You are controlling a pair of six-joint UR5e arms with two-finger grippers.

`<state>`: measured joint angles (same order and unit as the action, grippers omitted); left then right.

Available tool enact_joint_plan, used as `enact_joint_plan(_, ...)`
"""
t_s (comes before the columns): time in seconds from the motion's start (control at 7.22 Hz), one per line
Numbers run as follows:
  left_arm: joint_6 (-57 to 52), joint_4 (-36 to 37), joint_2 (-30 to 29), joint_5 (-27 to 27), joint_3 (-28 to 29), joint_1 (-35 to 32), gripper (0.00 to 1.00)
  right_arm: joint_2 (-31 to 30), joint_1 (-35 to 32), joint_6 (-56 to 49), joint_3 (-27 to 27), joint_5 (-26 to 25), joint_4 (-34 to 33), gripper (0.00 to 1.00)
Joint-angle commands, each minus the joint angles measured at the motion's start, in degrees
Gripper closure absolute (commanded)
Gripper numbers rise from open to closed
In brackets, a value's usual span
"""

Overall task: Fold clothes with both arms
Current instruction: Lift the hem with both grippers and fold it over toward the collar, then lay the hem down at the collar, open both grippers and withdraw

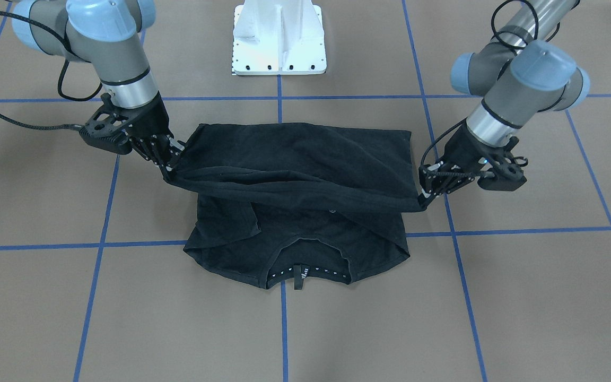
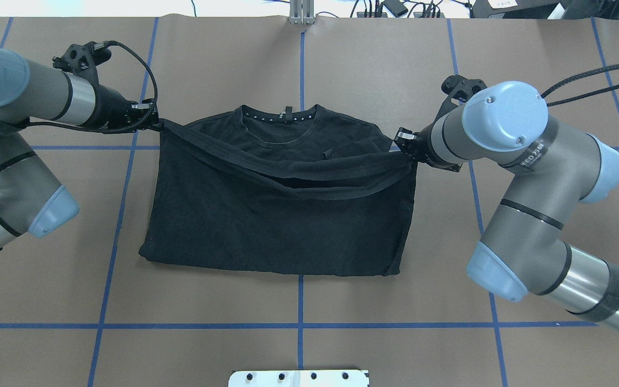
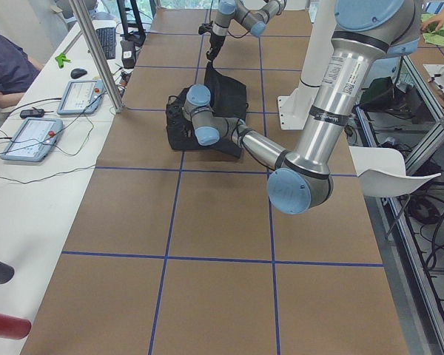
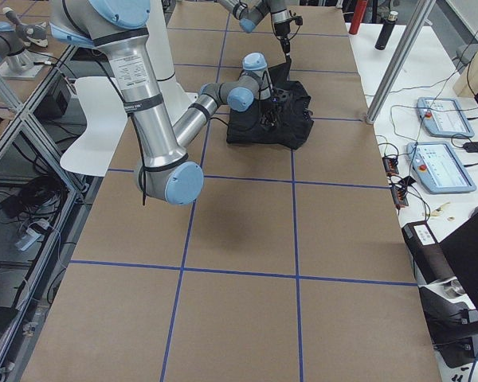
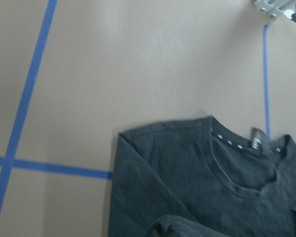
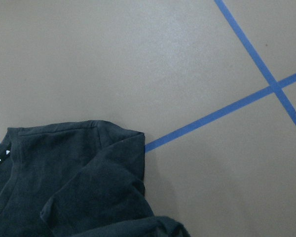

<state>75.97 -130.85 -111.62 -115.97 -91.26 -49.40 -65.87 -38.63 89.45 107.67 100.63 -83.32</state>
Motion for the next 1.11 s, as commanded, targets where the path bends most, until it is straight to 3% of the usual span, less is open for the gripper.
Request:
enact_joint_plan(0.0,-3.62,-0.28,-2.10,2.67,5.02,0.01,1.00,1.27,-1.62,-2.25,-3.68,0.09,0.09,1.00)
enact_joint_plan(0.42,-3.73,-2.65,-3.78,4.44,9.96,0.36,1.00,3.47,-1.71,-3.23,-9.13,0.01,0.35,1.00)
enact_joint_plan(0.97,-4.08,-2.83,-5.45,4.53,13.21,0.54,1.00,4.87,-1.97,-4.55,-12.21,0.01,0.35,1.00)
